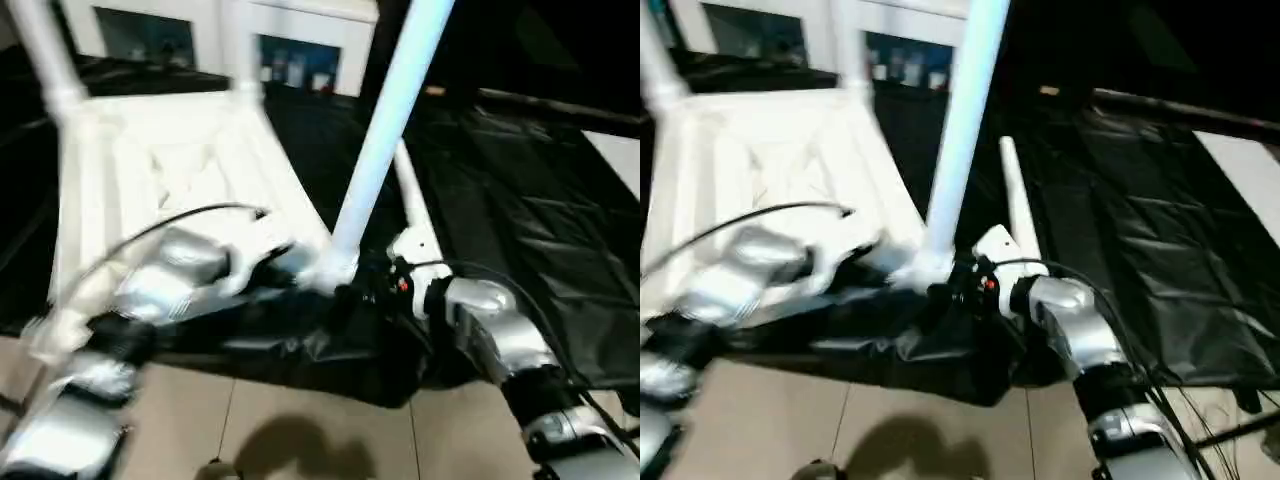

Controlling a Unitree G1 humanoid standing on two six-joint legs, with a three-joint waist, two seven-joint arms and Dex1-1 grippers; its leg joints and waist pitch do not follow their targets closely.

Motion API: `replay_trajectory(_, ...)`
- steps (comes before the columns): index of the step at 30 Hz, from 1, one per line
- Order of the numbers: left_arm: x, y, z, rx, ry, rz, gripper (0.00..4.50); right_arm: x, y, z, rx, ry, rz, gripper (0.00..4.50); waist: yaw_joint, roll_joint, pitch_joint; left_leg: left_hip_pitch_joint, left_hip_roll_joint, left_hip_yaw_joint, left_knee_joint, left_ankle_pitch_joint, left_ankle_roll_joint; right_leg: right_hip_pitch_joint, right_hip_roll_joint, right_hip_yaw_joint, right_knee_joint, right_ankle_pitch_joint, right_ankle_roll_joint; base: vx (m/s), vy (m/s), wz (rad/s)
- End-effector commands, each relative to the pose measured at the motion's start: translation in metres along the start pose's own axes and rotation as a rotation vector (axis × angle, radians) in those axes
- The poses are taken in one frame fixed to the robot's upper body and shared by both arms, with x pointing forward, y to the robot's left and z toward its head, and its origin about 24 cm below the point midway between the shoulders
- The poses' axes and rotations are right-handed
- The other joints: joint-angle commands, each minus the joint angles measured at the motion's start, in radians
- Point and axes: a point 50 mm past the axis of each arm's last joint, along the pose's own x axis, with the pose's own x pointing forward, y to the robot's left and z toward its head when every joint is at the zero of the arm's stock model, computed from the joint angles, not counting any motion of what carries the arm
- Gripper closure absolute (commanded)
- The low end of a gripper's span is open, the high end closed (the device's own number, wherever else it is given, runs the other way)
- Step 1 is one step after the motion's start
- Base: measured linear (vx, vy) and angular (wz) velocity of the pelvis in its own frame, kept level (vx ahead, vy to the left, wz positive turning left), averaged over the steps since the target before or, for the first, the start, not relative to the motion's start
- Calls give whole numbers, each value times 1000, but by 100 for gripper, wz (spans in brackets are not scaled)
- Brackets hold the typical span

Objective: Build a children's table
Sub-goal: Rotate leg to tighten

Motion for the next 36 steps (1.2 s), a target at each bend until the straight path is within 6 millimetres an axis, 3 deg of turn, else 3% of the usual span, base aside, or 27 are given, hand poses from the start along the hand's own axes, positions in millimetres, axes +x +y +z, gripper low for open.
replay_trajectory(1,11,-17,9,58,-30,-169,450,-6,-2,5,-12,-18,-5,77,-3,25,-71,23,27,-2,-59,-136,19,48,-87,63,-62,12,-212,0,0,0)
replay_trajectory(8,8,-16,8,59,-32,-168,450,-2,6,5,-13,-19,71,77,2,19,-70,20,24,0,-58,-144,9,50,-90,65,-67,-36,-192,0,0,0)
replay_trajectory(18,8,-16,9,65,-30,-164,450,2,10,3,8,-35,107,91,14,20,-73,21,24,-1,-56,-121,8,50,-88,63,-60,4,-195,0,0,0)
replay_trajectory(20,9,-16,8,66,-28,-163,450,2,11,2,13,-33,112,126,13,20,-73,21,23,0,-56,-118,9,50,-87,62,-59,9,-194,0,0,0)
replay_trajectory(27,10,-16,7,65,-27,-162,450,2,11,-2,25,-28,113,171,14,19,-75,20,23,0,-55,-113,10,52,-88,63,-59,7,-192,0,0,0)
replay_trajectory(33,15,-12,10,39,-45,-103,450,4,5,-8,79,-30,9,184,13,18,-74,19,23,-1,-56,-122,3,52,-89,62,-60,-6,-192,0,0,0)
replay_trajectory(36,28,0,21,-13,-89,52,450,11,-5,-17,171,-22,-188,184,10,18,-70,23,23,1,-58,-165,-17,47,-93,64,-72,-96,-185,0,0,0)
